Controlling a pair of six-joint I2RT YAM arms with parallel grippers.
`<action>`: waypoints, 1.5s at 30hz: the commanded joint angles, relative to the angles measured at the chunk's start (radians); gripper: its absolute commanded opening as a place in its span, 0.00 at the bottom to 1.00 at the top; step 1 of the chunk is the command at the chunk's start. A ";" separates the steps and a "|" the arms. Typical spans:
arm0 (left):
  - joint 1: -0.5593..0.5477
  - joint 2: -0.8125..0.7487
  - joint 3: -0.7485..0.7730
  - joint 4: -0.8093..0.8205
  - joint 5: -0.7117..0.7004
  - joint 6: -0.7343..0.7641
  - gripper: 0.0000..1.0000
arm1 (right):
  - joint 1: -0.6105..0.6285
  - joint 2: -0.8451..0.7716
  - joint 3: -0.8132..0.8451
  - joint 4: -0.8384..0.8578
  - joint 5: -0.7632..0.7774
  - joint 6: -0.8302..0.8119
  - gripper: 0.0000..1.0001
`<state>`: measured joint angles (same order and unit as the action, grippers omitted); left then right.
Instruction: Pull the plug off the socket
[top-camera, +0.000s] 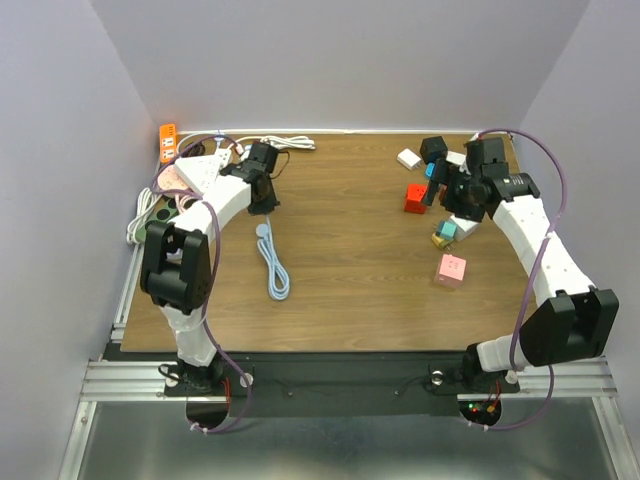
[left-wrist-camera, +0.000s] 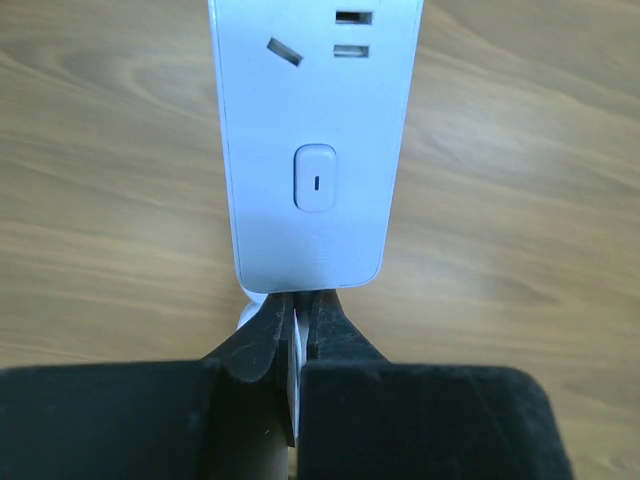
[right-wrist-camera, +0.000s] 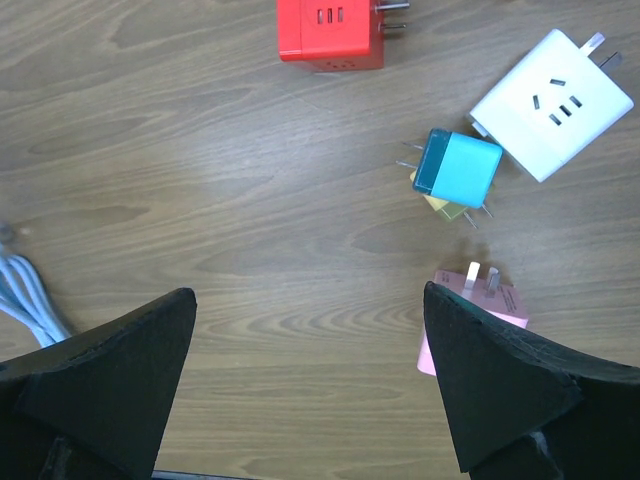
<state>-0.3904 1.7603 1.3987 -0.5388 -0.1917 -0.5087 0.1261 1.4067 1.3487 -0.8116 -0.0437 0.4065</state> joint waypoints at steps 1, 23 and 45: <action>0.096 0.091 0.117 0.010 -0.041 0.121 0.00 | 0.007 -0.028 -0.003 0.020 -0.019 0.003 1.00; 0.303 0.363 0.511 0.014 -0.008 0.285 0.72 | 0.017 -0.158 -0.103 0.020 -0.094 0.014 1.00; 0.262 -0.637 0.079 0.350 0.589 0.101 0.77 | 0.017 -0.285 -0.244 0.157 -0.114 0.057 1.00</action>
<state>-0.1219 1.2842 1.5623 -0.3958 0.2237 -0.3401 0.1329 1.1767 1.1183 -0.7277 -0.1589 0.4389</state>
